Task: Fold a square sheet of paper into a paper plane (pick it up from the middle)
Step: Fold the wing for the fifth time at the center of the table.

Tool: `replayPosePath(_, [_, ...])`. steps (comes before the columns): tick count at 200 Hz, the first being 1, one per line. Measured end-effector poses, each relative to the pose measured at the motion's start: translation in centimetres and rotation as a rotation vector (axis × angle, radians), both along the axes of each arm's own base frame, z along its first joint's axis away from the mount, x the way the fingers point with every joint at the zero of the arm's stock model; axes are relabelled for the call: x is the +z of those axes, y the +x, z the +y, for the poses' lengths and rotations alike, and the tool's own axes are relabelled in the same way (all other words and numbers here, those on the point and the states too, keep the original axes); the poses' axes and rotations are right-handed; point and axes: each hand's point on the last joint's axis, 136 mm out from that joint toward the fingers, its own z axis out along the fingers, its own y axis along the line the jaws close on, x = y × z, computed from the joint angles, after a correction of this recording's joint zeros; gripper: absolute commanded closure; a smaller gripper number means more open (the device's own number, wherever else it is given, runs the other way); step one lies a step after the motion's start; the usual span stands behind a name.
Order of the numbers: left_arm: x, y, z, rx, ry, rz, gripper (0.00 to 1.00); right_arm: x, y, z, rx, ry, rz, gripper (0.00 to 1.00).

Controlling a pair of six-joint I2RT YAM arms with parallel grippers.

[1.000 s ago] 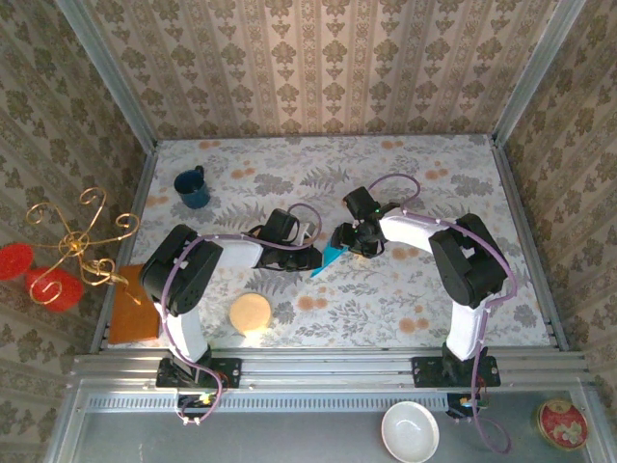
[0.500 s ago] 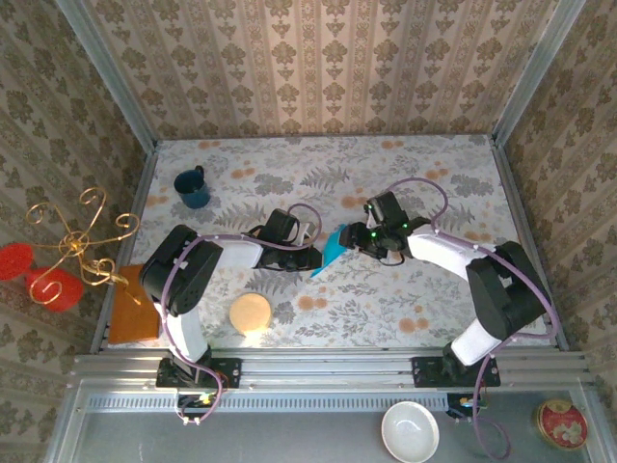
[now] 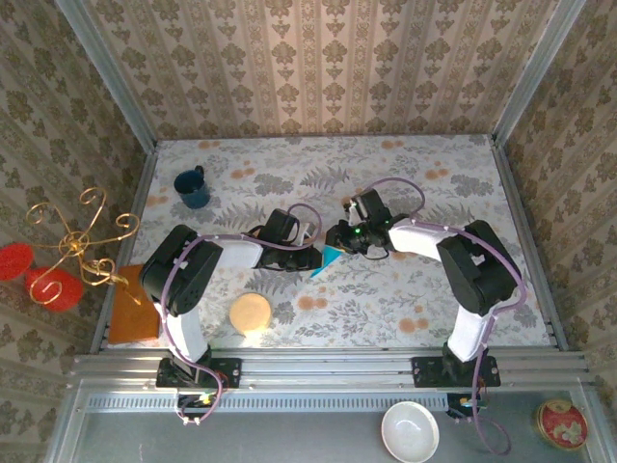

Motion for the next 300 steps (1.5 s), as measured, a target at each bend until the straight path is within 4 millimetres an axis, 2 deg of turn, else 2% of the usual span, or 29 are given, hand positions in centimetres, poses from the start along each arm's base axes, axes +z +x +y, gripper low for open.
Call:
replayPosePath(140, [0.0,0.0,0.0,0.000,0.001,0.001,0.85,-2.5,-0.2,-0.5,-0.013,-0.051,0.057,0.74])
replayPosePath(300, [0.0,0.0,0.0,0.000,0.003,0.004,0.84,-3.5,0.0,-0.5,0.007,-0.085,0.080,0.74])
